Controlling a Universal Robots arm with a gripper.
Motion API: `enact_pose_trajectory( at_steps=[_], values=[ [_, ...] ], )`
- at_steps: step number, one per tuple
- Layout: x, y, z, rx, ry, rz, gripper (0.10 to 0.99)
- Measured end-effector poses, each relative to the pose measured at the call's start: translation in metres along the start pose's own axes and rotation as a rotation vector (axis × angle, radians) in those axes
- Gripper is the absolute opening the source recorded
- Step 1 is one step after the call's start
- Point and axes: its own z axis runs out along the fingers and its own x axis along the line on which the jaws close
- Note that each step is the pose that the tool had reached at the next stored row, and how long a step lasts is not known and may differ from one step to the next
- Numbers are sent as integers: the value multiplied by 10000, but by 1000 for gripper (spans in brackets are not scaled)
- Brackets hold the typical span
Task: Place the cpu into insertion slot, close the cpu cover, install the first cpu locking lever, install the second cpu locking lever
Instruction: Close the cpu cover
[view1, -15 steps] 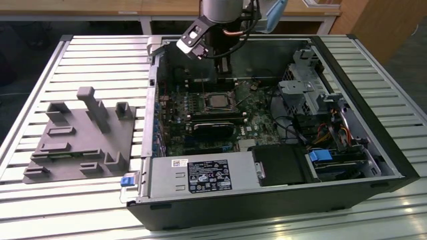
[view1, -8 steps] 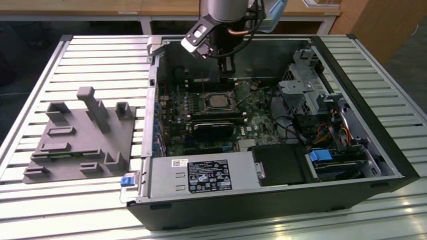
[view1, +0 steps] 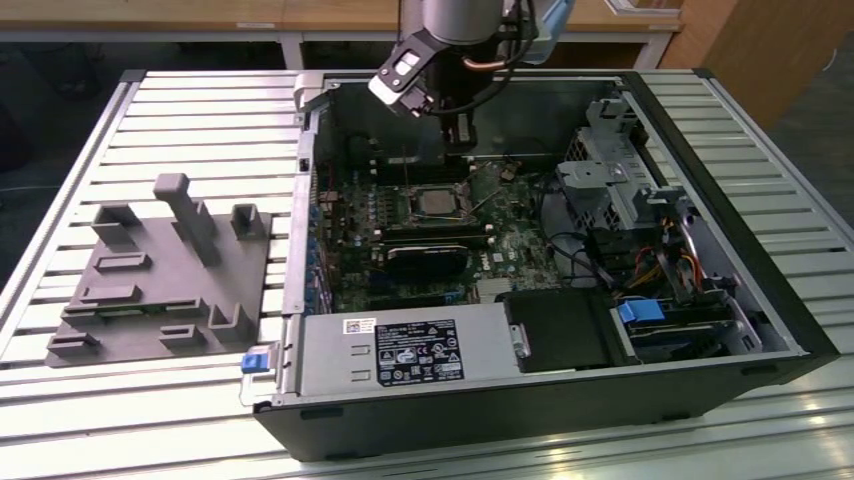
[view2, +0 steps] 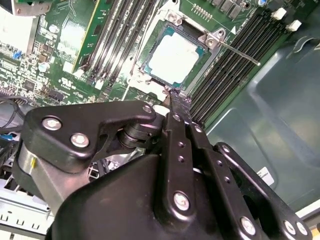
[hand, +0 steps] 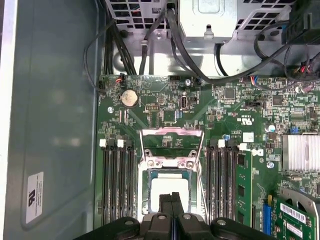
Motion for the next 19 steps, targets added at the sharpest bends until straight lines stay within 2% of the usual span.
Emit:
enact_pose_trajectory(
  at_steps=[11,15,16,19],
  values=[
    [1,66,7,0,-1,1,106],
    [0,141,15,1,4,-41,106],
    [1,217,23,8,14,-203,106],
    [1,271,29,16,14,-237,106]
  ],
)
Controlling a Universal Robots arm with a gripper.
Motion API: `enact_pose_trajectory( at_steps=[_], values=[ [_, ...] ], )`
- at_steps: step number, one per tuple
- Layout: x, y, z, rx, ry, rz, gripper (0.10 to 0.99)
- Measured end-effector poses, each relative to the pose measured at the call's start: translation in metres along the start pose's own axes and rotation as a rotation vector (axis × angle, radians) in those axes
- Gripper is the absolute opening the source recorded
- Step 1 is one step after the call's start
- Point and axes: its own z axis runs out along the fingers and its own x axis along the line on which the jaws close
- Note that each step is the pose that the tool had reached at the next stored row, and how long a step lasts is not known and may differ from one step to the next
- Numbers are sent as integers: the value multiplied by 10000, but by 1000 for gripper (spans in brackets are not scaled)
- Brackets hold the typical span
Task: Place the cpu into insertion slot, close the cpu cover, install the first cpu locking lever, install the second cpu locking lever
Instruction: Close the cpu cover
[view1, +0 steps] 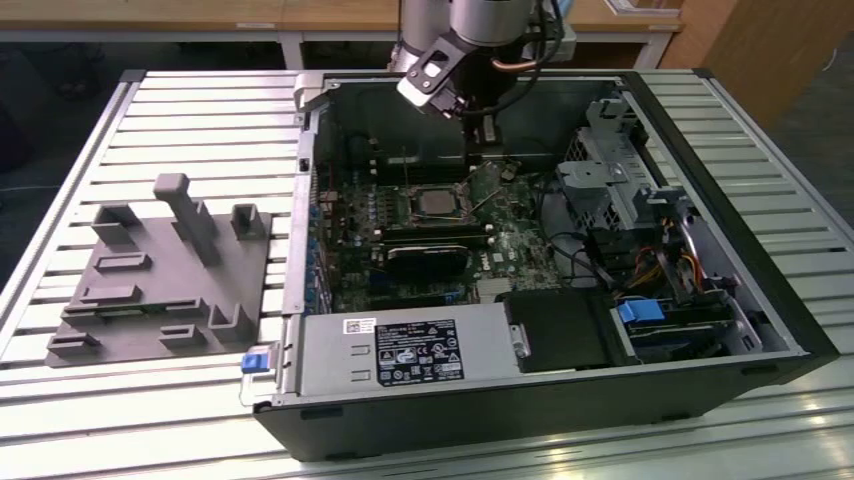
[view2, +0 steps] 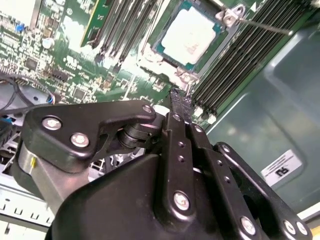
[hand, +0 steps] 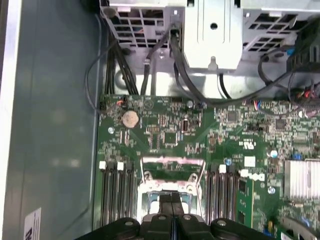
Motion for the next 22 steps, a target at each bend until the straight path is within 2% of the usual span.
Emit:
enact_pose_trajectory(
  at_steps=[9,11,14,22],
  values=[
    [-3,161,21,15,4,0,106],
    [-5,213,31,41,3,1,106],
    [-7,284,49,132,3,4,106],
    [-8,338,68,157,3,4,106]
  ],
)
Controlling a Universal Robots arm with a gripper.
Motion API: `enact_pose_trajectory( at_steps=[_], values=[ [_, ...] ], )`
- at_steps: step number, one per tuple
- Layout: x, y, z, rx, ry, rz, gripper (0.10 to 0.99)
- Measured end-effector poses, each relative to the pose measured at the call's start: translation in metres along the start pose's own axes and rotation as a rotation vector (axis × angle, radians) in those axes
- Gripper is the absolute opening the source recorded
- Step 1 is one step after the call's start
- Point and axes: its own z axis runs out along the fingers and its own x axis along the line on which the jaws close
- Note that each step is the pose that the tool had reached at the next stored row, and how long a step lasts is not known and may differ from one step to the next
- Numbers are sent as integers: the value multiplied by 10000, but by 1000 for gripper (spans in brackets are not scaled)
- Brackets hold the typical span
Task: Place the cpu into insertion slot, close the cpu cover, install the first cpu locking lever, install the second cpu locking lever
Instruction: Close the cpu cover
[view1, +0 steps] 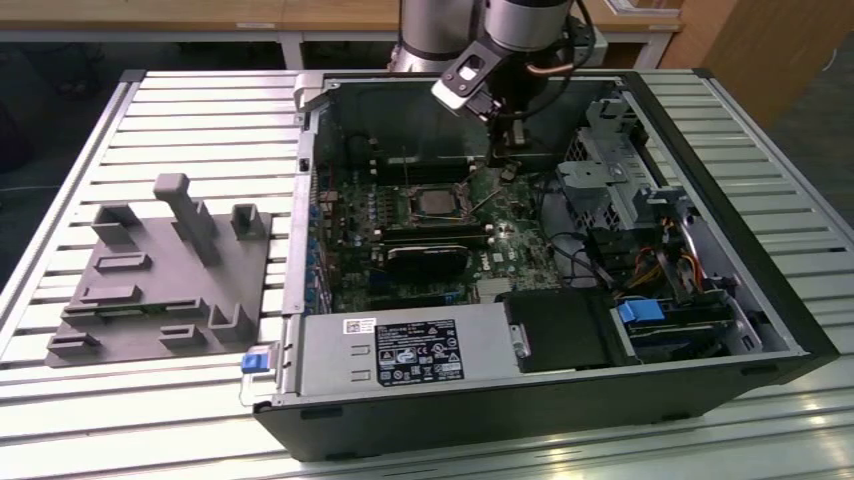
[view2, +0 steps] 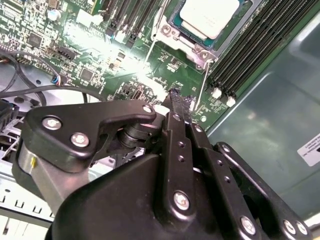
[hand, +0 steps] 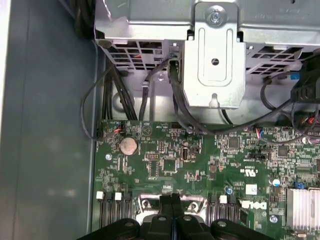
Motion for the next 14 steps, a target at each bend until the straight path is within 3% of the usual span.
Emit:
enact_pose_trajectory(
  at_steps=[14],
  values=[
    [-1,116,55,35,3,2,106]
  ],
)
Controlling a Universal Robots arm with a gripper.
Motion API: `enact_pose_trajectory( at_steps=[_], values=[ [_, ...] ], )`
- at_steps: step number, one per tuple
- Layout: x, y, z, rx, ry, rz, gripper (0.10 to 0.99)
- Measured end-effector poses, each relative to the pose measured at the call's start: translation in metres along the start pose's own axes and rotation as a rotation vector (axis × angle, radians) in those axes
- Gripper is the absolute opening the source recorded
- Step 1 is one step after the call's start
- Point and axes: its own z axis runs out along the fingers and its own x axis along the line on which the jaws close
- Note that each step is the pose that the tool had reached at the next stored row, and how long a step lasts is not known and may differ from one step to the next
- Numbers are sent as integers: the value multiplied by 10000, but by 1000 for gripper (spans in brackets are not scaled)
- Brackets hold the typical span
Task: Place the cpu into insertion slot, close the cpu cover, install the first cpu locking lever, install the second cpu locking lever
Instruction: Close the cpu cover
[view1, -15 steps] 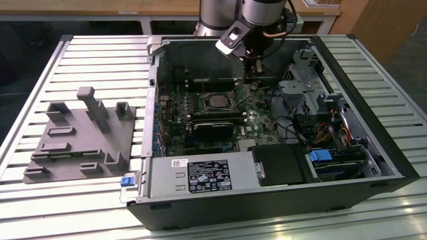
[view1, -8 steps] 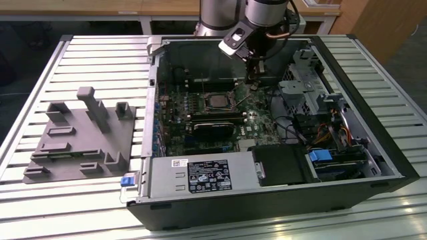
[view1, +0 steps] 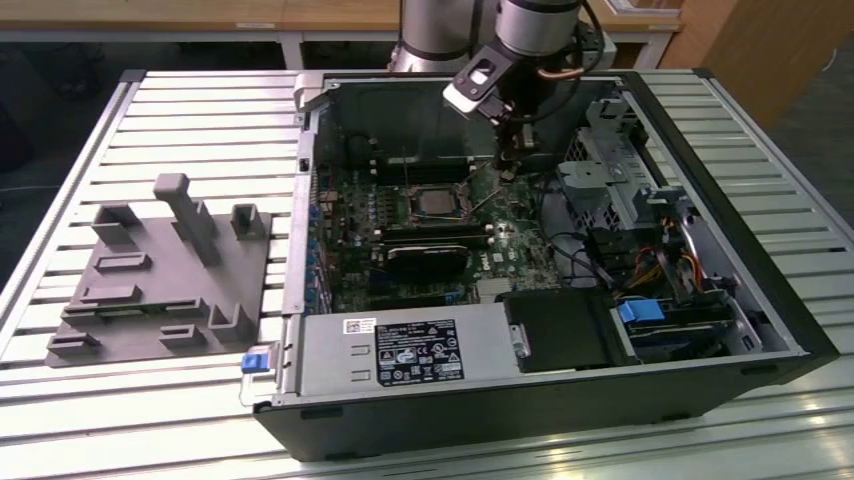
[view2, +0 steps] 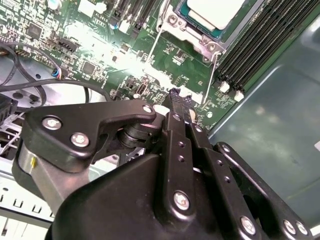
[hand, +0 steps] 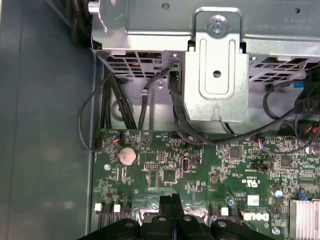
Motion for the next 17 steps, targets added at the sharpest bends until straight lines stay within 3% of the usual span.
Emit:
enact_pose_trajectory(
  at_steps=[11,17],
  values=[
    [6,101,50,6,0,1,106],
    [8,116,99,7,0,0,106]
  ],
)
